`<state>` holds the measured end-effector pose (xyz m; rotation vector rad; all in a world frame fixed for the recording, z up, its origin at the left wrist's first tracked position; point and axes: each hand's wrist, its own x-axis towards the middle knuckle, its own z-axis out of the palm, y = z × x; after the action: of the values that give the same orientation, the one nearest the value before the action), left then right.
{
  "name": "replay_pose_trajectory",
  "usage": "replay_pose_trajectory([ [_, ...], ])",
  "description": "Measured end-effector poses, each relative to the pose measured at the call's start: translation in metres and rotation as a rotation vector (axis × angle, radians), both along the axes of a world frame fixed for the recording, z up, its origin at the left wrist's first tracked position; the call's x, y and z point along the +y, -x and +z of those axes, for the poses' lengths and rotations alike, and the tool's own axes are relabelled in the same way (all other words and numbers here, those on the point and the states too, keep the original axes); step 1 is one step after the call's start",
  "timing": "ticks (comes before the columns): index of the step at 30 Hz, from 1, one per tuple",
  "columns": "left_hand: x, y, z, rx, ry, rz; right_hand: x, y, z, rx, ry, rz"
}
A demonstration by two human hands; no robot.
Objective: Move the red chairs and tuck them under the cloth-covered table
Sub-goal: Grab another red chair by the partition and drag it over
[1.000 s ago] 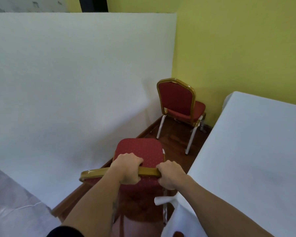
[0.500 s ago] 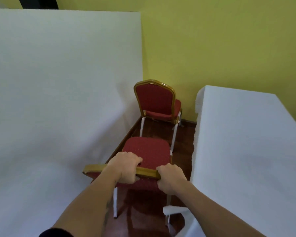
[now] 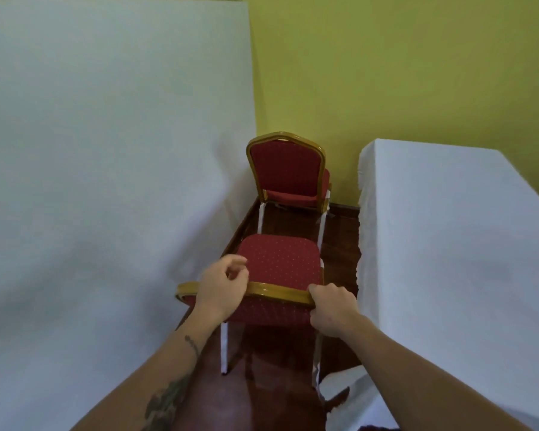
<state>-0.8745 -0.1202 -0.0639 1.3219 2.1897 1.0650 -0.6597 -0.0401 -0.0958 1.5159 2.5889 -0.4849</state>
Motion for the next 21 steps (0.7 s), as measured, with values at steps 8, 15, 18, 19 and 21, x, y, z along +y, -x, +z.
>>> replay_pose_trajectory([
  [8, 0.012, -0.038, 0.010, -0.853, 0.155, 0.789, -0.003, -0.013, 0.002, 0.082, 0.098, -0.069],
  [15, 0.033, -0.091, 0.015, -0.935, 0.086, 0.764, -0.002, -0.028, 0.001, 0.178, 0.114, -0.061],
  [18, 0.038, -0.087, 0.012, -0.879, 0.086, 0.804, -0.001, -0.029, 0.009, 0.119, 0.077, -0.007],
  [19, 0.038, -0.085, 0.009, -0.835, 0.091, 0.812, -0.002, -0.028, 0.012, 0.101, 0.070, 0.008],
  [21, 0.038, -0.081, 0.007, -0.763, 0.090, 0.821, -0.007, -0.021, 0.017, 0.063, 0.062, 0.033],
])
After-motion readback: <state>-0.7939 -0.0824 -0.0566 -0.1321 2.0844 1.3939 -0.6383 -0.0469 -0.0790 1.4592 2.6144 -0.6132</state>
